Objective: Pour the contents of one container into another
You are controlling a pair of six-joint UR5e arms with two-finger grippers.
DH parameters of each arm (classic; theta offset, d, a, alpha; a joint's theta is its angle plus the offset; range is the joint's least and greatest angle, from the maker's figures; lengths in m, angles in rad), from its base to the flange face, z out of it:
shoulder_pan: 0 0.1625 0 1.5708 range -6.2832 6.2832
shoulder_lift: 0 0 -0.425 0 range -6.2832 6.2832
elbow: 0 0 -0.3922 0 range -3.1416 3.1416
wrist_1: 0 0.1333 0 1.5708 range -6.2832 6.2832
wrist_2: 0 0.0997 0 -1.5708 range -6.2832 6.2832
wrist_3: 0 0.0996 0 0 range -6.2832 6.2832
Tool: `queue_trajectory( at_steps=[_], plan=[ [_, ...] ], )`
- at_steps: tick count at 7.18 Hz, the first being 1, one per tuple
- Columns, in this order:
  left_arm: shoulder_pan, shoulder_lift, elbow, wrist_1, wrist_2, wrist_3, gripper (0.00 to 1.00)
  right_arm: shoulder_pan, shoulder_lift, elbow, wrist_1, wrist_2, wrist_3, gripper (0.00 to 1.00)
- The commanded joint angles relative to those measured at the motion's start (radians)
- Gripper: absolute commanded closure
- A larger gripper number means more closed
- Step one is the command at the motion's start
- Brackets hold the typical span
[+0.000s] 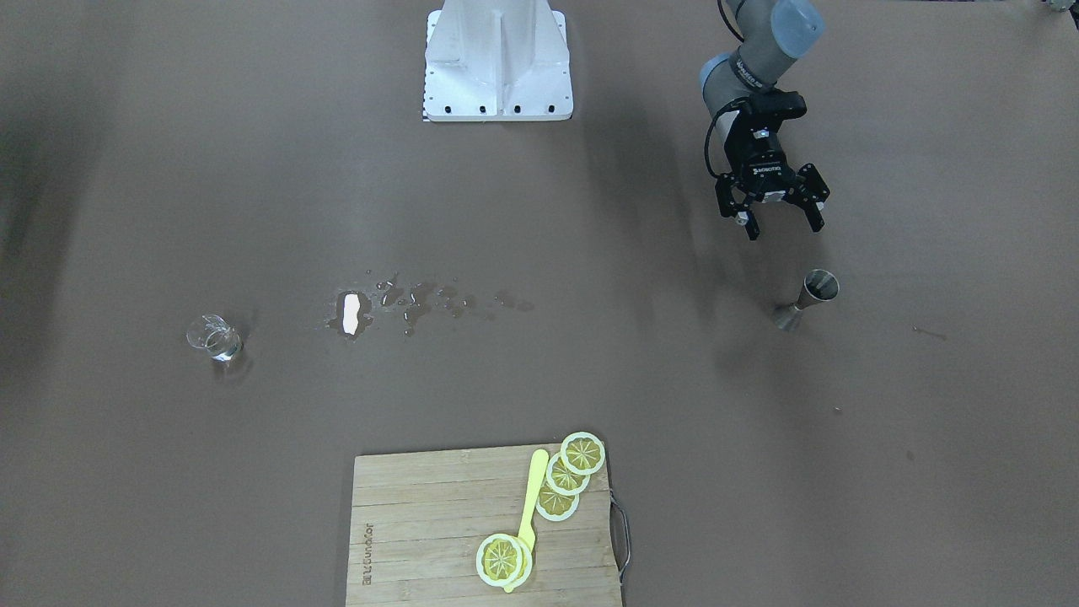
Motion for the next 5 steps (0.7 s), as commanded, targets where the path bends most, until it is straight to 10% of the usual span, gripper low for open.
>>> queue_trajectory(
  at_steps=[1, 5],
  plan=[
    [-0.005, -0.003, -0.073, 0.026, 0.000, 0.009, 0.01, 0.000, 0.000, -0.002, 0.000, 0.002, 0.000, 0.00],
    [-0.039, -0.125, -0.135, 0.189, -0.011, 0.067, 0.01, 0.000, 0.003, -0.004, 0.000, -0.002, 0.000, 0.00]
  ],
)
